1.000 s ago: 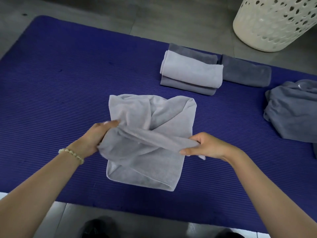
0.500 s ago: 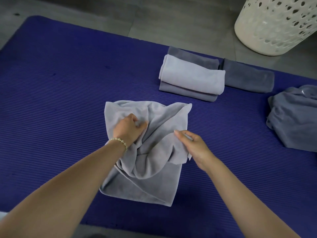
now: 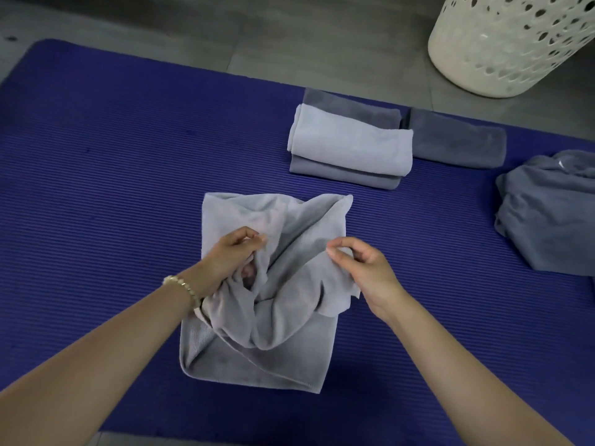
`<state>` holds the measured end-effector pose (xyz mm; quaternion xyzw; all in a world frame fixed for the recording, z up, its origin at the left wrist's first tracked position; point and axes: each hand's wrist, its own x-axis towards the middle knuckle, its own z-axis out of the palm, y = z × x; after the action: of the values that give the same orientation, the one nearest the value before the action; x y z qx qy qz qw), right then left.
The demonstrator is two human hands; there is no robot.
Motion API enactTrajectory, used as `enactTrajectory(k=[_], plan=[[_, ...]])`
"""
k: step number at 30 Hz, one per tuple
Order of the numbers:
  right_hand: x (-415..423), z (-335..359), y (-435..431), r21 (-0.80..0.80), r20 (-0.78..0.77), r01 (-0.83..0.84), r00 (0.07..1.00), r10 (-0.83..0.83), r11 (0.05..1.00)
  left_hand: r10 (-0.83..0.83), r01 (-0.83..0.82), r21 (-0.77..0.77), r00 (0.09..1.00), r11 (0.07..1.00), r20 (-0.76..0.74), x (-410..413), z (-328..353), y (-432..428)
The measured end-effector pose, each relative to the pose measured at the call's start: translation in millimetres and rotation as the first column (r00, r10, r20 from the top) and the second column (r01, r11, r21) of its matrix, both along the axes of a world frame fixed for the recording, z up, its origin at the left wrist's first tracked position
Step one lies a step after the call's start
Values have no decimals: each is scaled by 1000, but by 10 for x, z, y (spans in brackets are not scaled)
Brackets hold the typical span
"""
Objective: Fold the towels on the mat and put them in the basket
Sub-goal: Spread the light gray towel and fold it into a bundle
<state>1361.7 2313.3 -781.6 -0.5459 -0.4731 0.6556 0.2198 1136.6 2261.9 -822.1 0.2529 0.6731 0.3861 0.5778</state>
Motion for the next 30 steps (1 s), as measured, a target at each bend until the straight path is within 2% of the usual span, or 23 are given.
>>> enactTrajectory(k=[2,3,5,8,11,14,17,23,30], plan=[[-46,128,-17,55,-60,-150,986,153,987,-47,44,16,964,999,263,7,197,-129],[-80,201,-30,63,-89,-223,970,228,973,-77,72,27,935,997,346,21,277,-189],[-147,317,-55,90,-95,-331,936,338,939,-124,114,49,889,992,440,58,385,-290],[-204,415,-108,122,-100,-367,920,379,922,-186,153,106,830,982,525,127,495,-375],[-209,455,-163,120,-112,-351,925,364,929,-244,188,163,841,969,483,197,666,-407],[-203,463,-209,118,-108,-356,923,368,927,-330,266,222,880,938,342,243,742,-392],[-200,485,-231,122,-103,-352,925,365,928,-293,249,193,924,949,247,258,730,-388],[-162,532,-119,135,-178,-126,973,149,983,-289,238,203,916,950,278,297,752,-380],[-122,525,-99,141,-132,-149,977,168,979,-350,300,211,897,930,271,352,815,-313]])
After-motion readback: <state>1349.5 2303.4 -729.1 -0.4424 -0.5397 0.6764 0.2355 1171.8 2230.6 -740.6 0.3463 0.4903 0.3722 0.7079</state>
